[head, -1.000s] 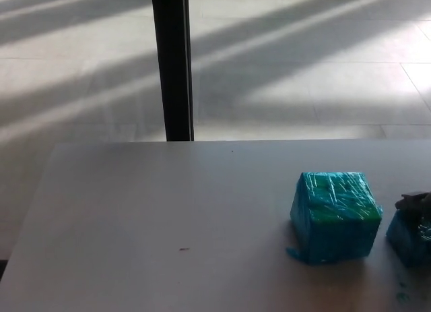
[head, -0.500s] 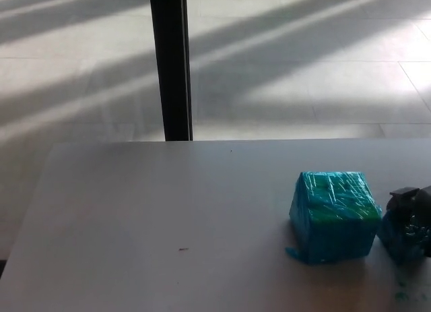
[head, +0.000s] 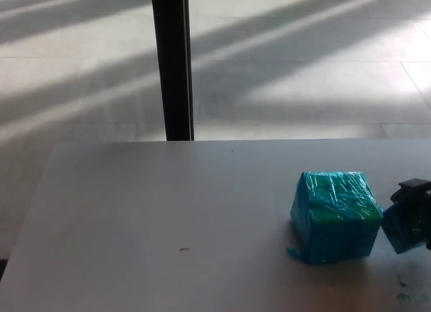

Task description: The robot uses its right hand to pick up the small cube kept on the middle on the desk and place it on the bigger cube kept next to it

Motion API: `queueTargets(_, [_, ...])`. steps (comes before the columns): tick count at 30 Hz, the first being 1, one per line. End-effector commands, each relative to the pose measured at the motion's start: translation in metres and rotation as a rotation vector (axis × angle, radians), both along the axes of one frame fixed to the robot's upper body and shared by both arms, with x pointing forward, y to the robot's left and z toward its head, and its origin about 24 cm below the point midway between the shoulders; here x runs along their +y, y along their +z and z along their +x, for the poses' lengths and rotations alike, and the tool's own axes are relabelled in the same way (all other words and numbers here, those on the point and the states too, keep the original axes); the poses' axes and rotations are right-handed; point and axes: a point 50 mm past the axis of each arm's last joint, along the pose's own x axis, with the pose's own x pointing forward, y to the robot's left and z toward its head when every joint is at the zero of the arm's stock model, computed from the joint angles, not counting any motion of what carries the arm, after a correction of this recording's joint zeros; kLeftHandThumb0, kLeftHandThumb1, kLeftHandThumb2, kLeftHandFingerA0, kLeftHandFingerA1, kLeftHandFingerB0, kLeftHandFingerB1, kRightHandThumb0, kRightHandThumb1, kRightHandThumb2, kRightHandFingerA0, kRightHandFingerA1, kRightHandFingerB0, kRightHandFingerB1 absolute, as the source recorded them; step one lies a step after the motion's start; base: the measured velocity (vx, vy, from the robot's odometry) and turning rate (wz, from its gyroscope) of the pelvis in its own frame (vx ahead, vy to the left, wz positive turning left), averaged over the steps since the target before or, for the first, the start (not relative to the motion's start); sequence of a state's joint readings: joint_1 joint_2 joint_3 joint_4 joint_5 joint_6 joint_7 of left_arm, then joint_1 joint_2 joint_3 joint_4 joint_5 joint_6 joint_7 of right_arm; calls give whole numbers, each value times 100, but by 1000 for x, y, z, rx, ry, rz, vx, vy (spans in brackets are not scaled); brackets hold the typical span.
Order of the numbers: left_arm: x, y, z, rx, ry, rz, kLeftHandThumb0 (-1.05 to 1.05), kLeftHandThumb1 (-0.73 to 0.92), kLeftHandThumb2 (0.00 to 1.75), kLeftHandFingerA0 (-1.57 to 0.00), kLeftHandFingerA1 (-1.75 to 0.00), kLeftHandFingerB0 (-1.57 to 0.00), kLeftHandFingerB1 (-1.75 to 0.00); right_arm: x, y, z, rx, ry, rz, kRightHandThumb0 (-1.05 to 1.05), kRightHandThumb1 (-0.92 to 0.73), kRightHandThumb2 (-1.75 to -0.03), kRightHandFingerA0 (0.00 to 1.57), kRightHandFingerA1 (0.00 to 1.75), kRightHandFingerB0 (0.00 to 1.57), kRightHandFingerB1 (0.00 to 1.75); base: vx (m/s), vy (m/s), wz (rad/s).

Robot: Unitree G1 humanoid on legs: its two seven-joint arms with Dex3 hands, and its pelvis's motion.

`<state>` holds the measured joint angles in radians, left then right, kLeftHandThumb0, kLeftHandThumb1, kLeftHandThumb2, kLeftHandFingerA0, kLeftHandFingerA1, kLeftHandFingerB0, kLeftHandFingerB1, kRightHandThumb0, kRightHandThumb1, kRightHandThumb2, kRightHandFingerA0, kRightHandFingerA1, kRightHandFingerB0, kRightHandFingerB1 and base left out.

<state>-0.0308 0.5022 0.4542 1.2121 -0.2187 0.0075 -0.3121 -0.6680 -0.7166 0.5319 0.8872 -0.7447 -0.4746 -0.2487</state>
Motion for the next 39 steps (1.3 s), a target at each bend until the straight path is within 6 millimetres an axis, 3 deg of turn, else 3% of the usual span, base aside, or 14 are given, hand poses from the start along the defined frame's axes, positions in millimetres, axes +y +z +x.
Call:
queueTargets(1, [6,5,-1,-23,17,5,-84,79,65,-40,-38,-28,-31,-15,19,-3,-41,-11,-17,-27,-66,-60,91,151,83,60,0,0,0])
queueTargets(5, [8,7,0,-12,4,22,-84,81,65,-41,-38,-28,-31,-19,32,-2,-89,-14,-12,-19,-69,-75,81,167,77,110,0,0,0])
queueTargets(6, [8,7,0,-11,9,19,-83,64,100,-33,-49,-23,-45,-20,37,-2,-97,-11,-23,-21,-72,-70,81,168,75,117,0,0,0])
queueTargets(8, [8,7,0,-13,17,11,-83,64,100,-32,-49,-22,-44,-20,44,-1,-112,1,-37,-21,-74,-68,81,168,75,121,0,0,0])
queueTargets(9, [8,7,0,-16,17,12,-84,80,65,-40,-37,-28,-31,-19,50,0,-114,5,-33,-26,-72,-64,79,164,80,78,0,0,0])
queueTargets(13, [8,7,0,-8,6,26,-84,80,65,-42,-38,-30,-31,-8,69,4,-191,53,29,-22,-64,-74,81,172,69,134,0,0,0])
queueTargets(15, [8,7,0,-6,12,25,-84,80,65,-42,-37,-30,-31,-2,74,5,-206,73,60,-23,-68,-68,83,170,72,126,0,0,0])
queueTargets(16, [8,7,0,-5,8,25,-85,80,65,-42,-37,-30,-31,1,76,6,-207,85,66,-37,-56,-97,111,132,80,112,0,0,0])
queueTargets(17, [8,7,0,-5,6,25,-84,80,65,-41,-37,-29,-31,10,81,7,-225,113,80,-25,-69,-68,80,173,65,148,0,0,0])
queueTargets(21, [8,8,1,-13,15,14,-84,79,65,-40,-37,-28,-31,27,86,6,-200,159,122,-24,-70,-67,84,169,80,111,0,0,0])
queueTargets(28, [8,6,-3,0,-8,24,-85,81,65,-41,-37,-29,-30,58,90,2,-211,294,149,-22,-66,-80,83,175,68,150,0,0,0])
queueTargets(29, [7,6,-3,-11,23,11,-84,62,99,-33,-49,-24,-45,63,92,2,-205,314,167,-24,-68,-77,82,175,68,152,0,0,0])
queueTargets(31, [7,6,-3,-13,23,12,-84,79,65,-41,-37,-29,-31,65,93,1,-196,326,160,-21,-67,-79,105,169,70,140,0,0,0])
queueTargets(39, [7,6,-3,-13,23,17,-85,79,65,-42,-37,-29,-31,72,96,5,-152,341,137,-31,-73,-70,83,175,70,136,0,0,0])
